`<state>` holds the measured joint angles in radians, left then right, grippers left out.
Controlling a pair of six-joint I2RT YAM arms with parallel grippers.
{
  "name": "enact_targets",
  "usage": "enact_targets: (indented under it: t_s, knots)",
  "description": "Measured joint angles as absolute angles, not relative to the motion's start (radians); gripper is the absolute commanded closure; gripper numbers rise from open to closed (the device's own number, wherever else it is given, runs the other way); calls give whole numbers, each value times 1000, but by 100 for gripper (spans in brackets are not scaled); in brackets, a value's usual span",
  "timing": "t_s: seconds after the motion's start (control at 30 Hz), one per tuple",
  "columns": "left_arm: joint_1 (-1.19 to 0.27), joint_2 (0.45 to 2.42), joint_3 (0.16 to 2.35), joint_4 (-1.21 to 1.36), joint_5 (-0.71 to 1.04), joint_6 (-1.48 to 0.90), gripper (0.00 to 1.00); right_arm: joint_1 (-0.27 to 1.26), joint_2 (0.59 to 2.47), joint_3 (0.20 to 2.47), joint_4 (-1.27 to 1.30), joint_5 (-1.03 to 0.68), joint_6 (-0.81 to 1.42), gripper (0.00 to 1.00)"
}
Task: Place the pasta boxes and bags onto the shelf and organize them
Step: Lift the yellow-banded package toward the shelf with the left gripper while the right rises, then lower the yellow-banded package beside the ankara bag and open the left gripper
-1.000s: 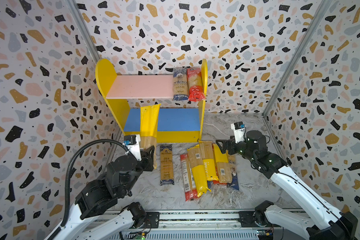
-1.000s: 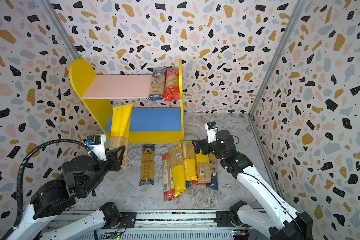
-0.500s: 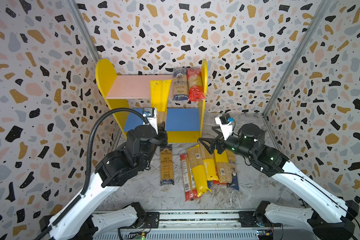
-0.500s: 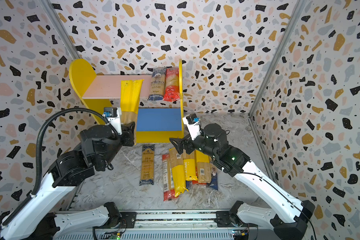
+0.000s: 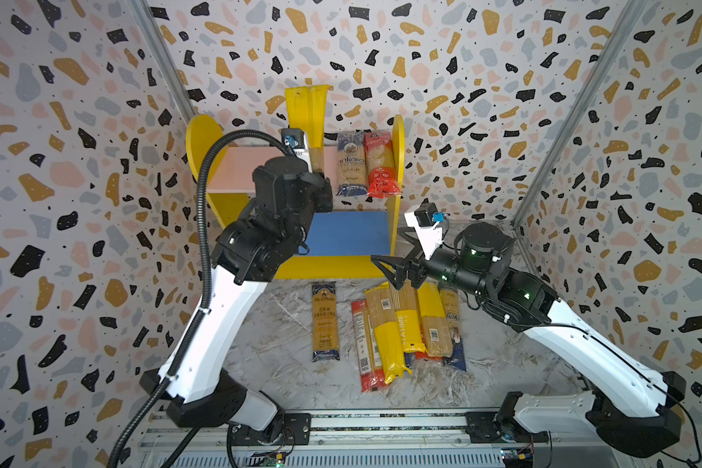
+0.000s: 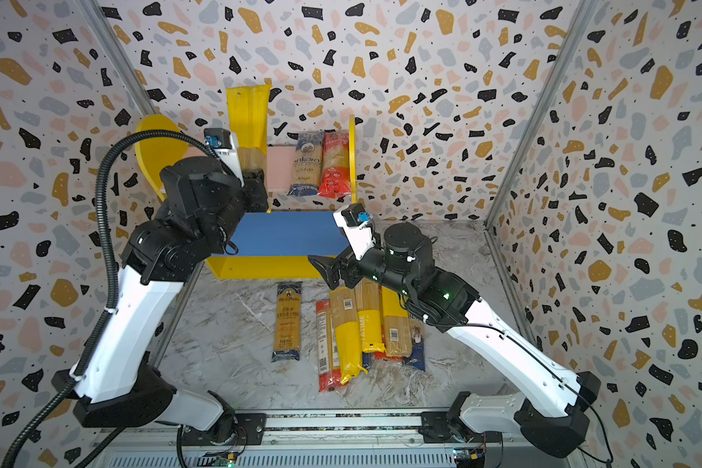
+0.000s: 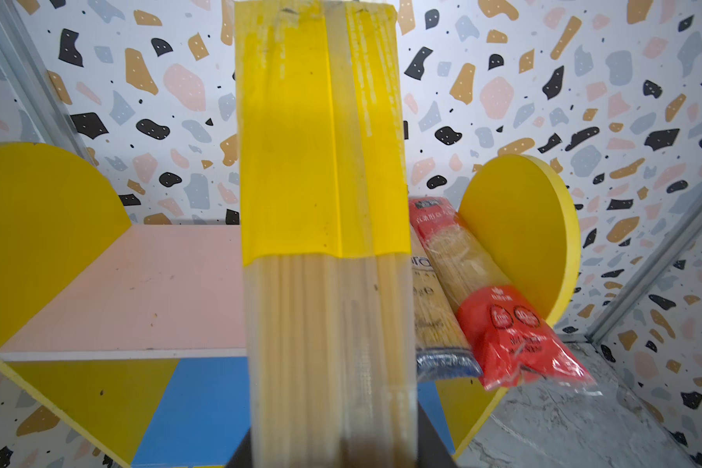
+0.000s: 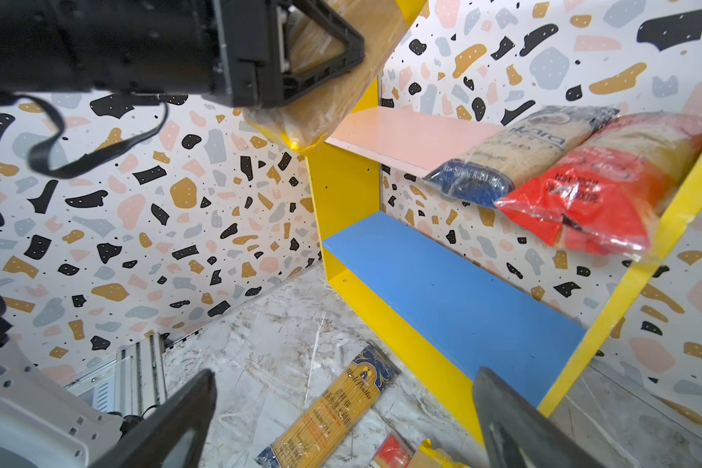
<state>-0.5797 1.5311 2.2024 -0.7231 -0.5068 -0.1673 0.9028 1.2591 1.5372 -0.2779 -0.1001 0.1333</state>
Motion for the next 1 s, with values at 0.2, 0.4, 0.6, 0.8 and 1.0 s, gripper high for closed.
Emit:
enact_targets:
  t_s: [0.2,0.4,0.6,0.8,1.0]
  knots:
    - [-487,1661,2320,-741,-390,-170,100,905,1333,1646,-293,-88,105,1]
    - [-388,1742,2321,-744,-263,-191,100,905,1396,1728,-315,-74,81,1]
    - [-337,1786,2321,-744,-194,-217,100,905,1442,1765,-329,-66,69,1]
    - [-335,1793,2321,-739,-142,-241,100,905,1469,1770,-331,-48,60,1]
    - [-335,1797,2320,-728,-111,-267,100,905,1473,1771,-330,-30,54,1]
